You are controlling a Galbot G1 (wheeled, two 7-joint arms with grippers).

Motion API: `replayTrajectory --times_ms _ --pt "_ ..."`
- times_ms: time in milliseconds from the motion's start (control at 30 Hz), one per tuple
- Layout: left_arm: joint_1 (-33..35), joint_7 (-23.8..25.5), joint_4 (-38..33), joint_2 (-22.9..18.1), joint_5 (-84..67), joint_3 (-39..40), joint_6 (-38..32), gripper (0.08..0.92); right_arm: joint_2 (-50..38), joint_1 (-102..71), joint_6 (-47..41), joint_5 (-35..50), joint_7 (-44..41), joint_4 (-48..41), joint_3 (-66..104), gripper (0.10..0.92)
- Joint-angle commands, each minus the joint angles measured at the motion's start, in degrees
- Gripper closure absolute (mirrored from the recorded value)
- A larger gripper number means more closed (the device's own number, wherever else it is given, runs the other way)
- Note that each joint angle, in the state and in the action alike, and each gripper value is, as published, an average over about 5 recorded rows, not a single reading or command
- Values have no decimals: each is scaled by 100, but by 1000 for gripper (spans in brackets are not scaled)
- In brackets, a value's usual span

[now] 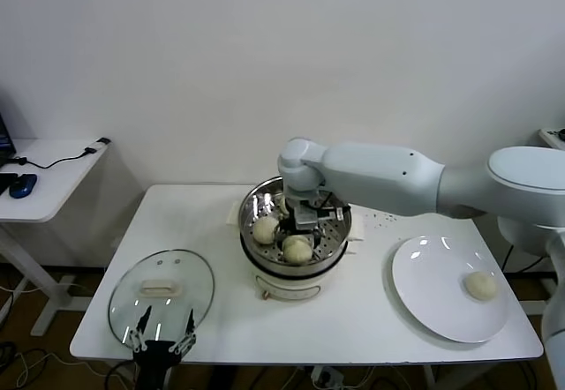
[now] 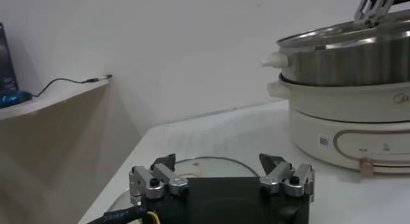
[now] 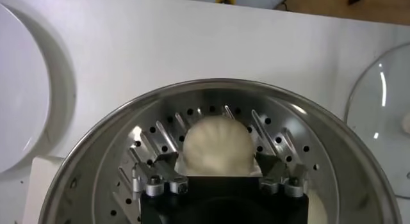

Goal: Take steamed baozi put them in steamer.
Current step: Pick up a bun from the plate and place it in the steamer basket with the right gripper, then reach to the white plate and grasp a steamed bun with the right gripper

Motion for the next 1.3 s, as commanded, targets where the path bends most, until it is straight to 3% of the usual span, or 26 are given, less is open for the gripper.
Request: replayTrajectory --times_ms 33,200,300,467,733,1000,1300 --pt "11 0 -12 3 -2 1 -3 177 -129 102 45 9 27 38 246 203" --pt "24 1 -46 11 -5 -1 0 177 -581 515 -107 284 53 -31 396 203" --pt "32 2 -72 22 -10 1 2 177 -1065 950 -474 696 487 -251 189 203" --pt "18 7 -123 38 -8 24 15 177 -1841 1782 -2011 2011 1304 -570 -815 203" --pt "-15 11 -162 17 -1 109 24 177 -3330 1857 -4987 3814 1109 -153 -1184 203" --pt "55 13 -260 -15 177 140 -23 177 -4721 275 -5358 3119 744 1 -243 203" --pt "61 -1 -225 -5 197 124 -21 177 -5170 -1823 -4846 1695 327 -425 1409 203"
